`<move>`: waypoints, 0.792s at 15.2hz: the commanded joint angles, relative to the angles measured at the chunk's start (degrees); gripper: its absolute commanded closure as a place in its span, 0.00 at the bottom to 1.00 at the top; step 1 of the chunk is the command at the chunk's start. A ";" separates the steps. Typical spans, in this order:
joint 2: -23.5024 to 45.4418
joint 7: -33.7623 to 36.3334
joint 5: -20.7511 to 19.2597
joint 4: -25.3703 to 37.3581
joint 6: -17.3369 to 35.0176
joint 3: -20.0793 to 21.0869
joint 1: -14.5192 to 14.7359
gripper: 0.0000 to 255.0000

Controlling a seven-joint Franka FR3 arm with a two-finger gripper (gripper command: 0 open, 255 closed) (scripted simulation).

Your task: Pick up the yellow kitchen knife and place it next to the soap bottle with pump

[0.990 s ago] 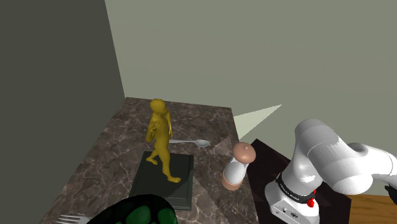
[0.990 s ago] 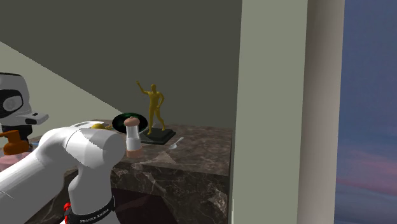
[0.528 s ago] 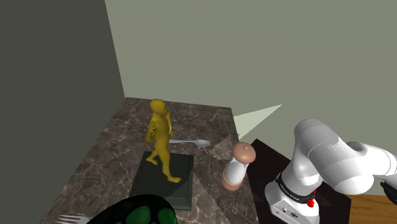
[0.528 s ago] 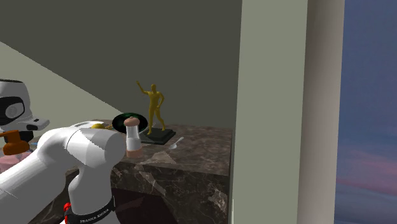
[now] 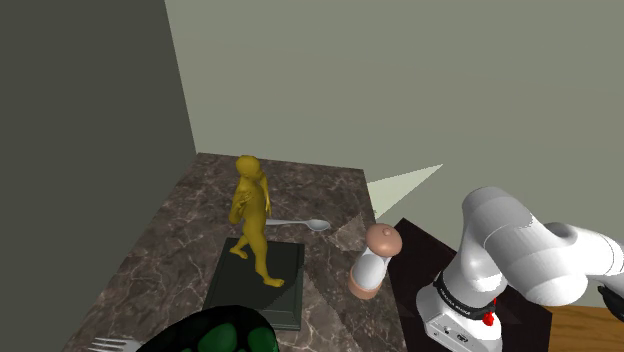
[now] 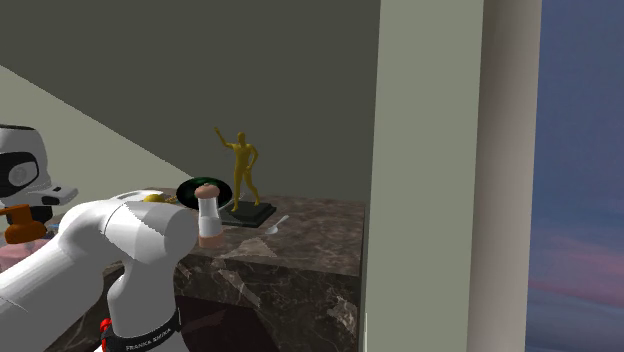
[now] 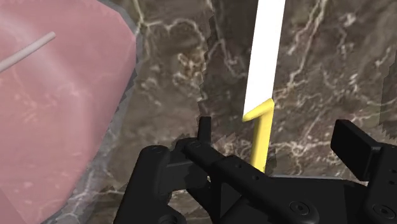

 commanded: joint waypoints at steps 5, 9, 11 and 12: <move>1.12 -0.76 -6.54 1.76 -2.51 -7.26 -1.86 0.00; 1.56 -0.94 -8.22 2.36 -3.10 -9.09 -2.35 0.00; 1.56 -0.94 -8.22 2.36 -3.10 -9.09 -2.35 0.00; 1.56 -0.94 -8.21 2.36 -3.10 -9.09 -2.35 0.00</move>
